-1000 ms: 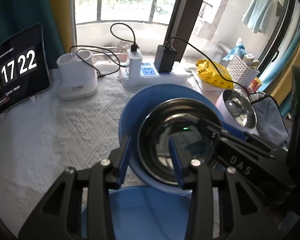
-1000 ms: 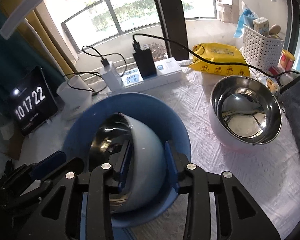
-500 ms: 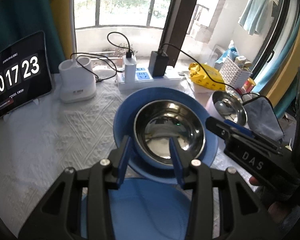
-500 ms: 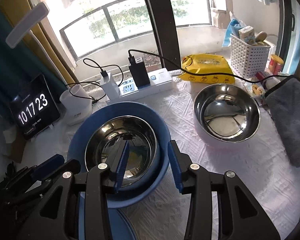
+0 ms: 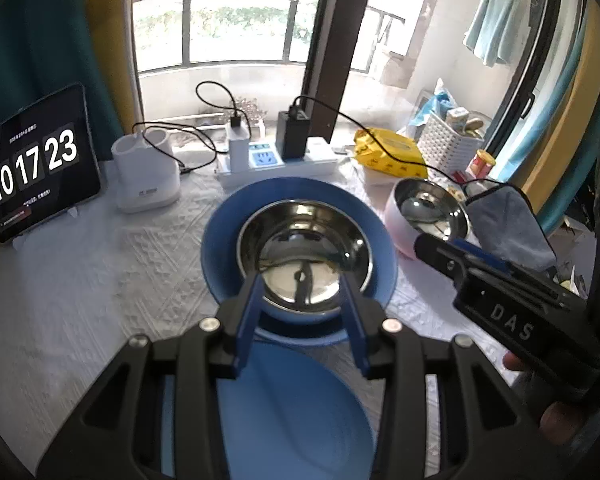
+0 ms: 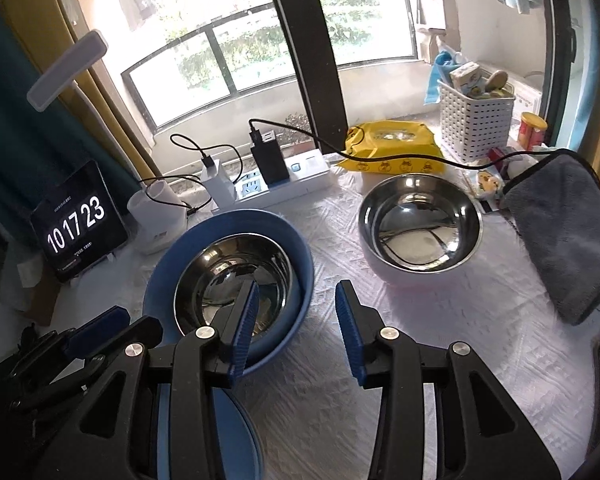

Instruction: Organize plates and bowls

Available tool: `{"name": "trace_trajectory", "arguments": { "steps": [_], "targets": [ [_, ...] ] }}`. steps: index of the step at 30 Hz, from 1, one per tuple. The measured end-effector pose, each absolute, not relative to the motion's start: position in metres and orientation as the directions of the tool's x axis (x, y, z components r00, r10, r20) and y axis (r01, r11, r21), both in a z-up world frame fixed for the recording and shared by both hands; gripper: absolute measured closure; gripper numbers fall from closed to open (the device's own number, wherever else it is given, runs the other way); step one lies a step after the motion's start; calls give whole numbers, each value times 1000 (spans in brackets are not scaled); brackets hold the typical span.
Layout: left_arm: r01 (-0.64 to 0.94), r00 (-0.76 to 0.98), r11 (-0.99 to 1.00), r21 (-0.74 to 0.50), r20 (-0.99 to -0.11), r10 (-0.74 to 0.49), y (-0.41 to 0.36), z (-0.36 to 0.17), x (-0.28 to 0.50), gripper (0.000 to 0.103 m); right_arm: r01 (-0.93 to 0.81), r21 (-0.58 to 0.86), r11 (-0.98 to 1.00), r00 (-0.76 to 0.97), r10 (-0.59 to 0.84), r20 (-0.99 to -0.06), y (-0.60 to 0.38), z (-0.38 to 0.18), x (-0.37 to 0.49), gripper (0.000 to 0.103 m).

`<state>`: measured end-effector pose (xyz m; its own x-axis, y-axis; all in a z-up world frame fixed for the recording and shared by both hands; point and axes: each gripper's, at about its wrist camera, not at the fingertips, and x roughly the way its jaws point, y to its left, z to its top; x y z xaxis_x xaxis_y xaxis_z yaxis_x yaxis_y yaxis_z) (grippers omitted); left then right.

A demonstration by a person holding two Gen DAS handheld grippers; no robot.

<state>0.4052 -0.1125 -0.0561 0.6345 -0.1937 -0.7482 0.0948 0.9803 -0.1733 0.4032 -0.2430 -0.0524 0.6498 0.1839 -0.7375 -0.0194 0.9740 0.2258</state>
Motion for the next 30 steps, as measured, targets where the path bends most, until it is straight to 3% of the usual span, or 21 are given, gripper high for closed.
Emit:
{"name": "trace_trajectory", "arguments": {
  "steps": [30],
  "targets": [
    [166,636,978,-123,-745,-202,-177,-50,400,62,37,258,966,678,165,-717,-313,-51,379,61]
  ]
}}
